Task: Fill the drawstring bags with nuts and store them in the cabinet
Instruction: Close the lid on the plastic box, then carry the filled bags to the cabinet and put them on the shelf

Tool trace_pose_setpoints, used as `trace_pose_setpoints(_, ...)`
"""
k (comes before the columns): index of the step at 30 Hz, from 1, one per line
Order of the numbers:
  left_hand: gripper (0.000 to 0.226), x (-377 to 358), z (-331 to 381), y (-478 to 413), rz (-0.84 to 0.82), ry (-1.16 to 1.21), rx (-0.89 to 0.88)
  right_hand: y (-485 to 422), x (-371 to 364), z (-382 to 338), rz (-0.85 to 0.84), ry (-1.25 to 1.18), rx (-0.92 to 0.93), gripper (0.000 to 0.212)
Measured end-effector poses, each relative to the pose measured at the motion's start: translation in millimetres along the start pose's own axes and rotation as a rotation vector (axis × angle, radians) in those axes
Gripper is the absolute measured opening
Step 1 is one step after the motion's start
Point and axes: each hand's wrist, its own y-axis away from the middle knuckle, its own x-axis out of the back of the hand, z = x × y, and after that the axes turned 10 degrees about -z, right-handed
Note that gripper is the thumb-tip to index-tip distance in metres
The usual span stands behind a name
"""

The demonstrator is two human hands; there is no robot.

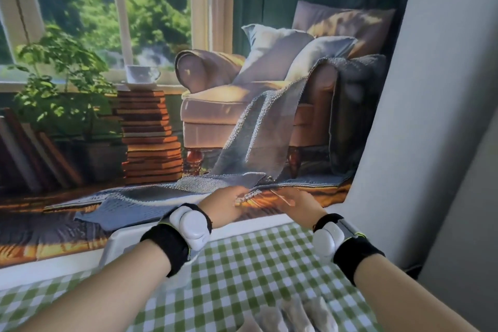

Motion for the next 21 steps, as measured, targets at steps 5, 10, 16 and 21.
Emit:
trace_pose_setpoints(5,0.053,76,88,-30,-0.058,-0.025,-0.101,24,120,-19,0.074,-0.018,-0.085,0.046)
trace_pose_setpoints(10,0.05,134,156,-40,0.018,-0.024,-0.214,59,203,-42,0.219,0.038,-0.101,0.042)
trace_pose_setpoints(16,0.047,136,194,-37,-0.055,-0.019,-0.38,126,217,-44,0.391,0.066,-0.216,0.041)
trace_pose_setpoints(21,0.046,122,229,-35,-0.095,-0.013,-0.491,167,228,-40,0.43,0.086,-0.332,0.042)
